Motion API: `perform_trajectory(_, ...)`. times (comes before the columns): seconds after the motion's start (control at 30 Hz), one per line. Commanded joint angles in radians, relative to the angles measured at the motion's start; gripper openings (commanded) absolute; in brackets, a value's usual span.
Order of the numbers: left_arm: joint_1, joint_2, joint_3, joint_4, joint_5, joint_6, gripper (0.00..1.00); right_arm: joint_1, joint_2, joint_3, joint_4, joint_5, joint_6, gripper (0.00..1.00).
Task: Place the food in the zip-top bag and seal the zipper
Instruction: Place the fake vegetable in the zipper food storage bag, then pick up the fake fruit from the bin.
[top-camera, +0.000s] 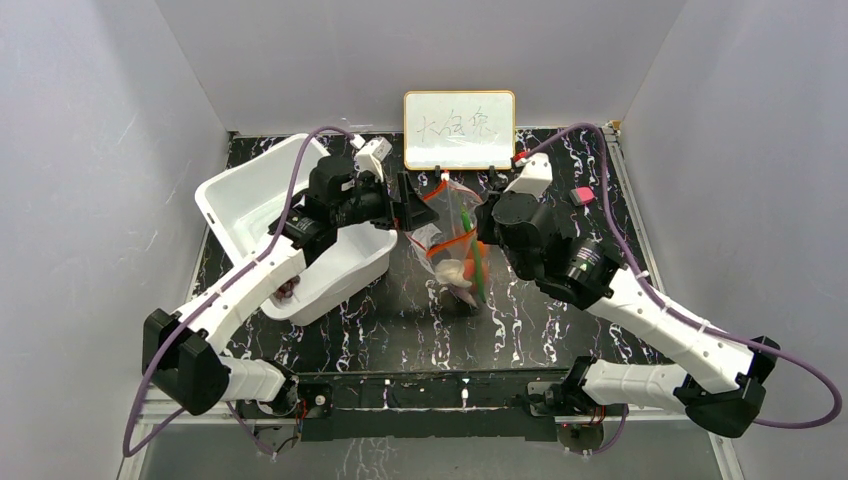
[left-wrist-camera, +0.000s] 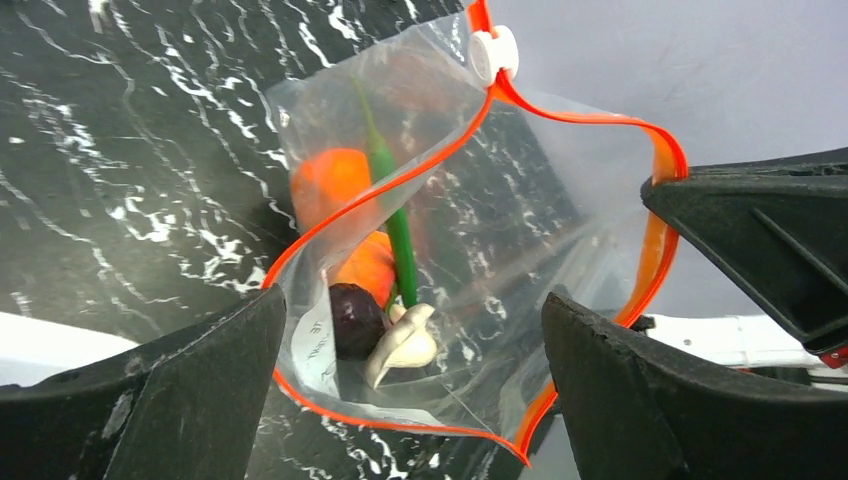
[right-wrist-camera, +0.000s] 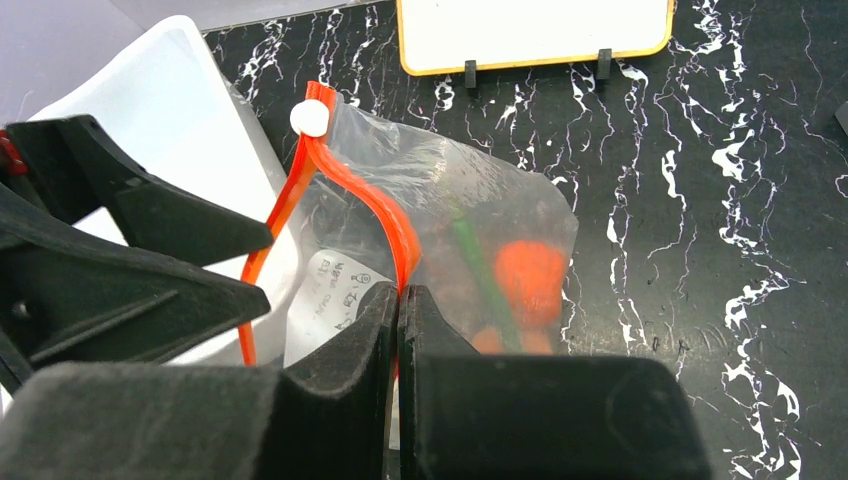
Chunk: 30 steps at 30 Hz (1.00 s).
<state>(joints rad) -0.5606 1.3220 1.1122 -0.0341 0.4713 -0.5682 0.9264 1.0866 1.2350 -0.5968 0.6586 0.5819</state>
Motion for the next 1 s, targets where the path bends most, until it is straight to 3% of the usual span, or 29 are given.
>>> perform_trajectory(0.0, -0.005, -0.066, 0.082, -0.155, -0.120, 0.116, 0.98, -0.003, -0.048, -0.010, 0.057, 0.018, 0.010, 0.00)
perform_trajectory(0.1, -0.005, -0.086, 0.103, -0.207, -0.177, 0.168, 0.98, -0.003, -0.058, -0.017, 0.060, 0.023, 0.004, 0.00)
perform_trajectory(0.27, -0.005, -0.128, 0.124, -0.348, -0.402, 0.229, 0.98, -0.003, -0.069, -0.024, 0.064, 0.022, -0.010, 0.00)
perform_trajectory(0.47, -0.004, -0.148, 0.132, -0.508, -0.740, 0.197, 0.98, -0.003, -0.090, -0.046, 0.081, 0.022, -0.016, 0.00)
perform_trajectory(0.63, 0.007, -0.171, 0.096, -0.559, -0.935, 0.186, 0.98, -0.003, -0.097, -0.048, 0.085, 0.025, -0.027, 0.00)
perform_trajectory(0.8, 0.063, -0.191, 0.033, -0.550, -0.991, 0.224, 0.98, -0.003, -0.106, -0.059, 0.092, 0.025, -0.030, 0.00)
perform_trajectory(0.97, 0.219, -0.170, -0.015, -0.558, -0.945, 0.240, 0.90, -0.004, -0.120, -0.069, 0.094, 0.027, -0.032, 0.00)
